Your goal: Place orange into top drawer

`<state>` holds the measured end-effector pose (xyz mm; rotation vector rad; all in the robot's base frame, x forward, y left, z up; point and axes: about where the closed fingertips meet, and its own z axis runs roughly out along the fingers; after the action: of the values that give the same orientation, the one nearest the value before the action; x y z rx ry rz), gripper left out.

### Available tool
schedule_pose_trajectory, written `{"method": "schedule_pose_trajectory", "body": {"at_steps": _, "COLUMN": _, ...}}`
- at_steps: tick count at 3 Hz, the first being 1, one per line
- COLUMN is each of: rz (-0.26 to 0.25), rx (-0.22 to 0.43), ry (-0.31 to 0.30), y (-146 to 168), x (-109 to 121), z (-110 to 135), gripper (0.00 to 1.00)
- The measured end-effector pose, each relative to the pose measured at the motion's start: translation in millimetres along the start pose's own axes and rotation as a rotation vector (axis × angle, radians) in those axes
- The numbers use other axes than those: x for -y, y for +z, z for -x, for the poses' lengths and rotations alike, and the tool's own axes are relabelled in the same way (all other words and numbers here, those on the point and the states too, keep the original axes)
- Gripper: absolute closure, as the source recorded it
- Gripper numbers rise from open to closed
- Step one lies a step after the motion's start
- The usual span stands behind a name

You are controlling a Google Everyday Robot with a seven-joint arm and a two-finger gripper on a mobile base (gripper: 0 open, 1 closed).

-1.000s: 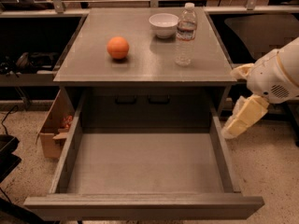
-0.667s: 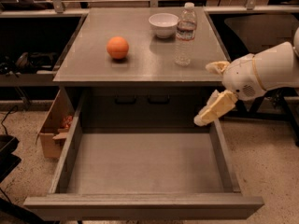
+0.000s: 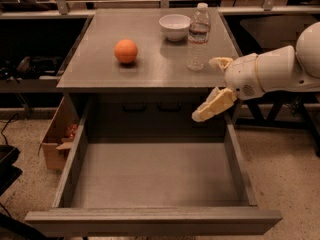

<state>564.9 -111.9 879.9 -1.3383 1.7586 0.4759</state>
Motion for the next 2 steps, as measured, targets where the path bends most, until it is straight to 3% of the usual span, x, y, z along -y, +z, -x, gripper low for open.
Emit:
{"method": "schedule_pose_trajectory", "body": {"at_steps": 1, "rz": -0.004, "rx": 0.044, "ry": 0.023, "y": 17, "x": 0, "z": 13, "gripper": 0.00}}
{"method": "schedule_pose_trajectory", "body": {"at_steps": 2, "rz": -0.007, "rx": 0.096, "ry": 0.045, "y": 57, "x": 3, "z": 51, "gripper": 0.00}}
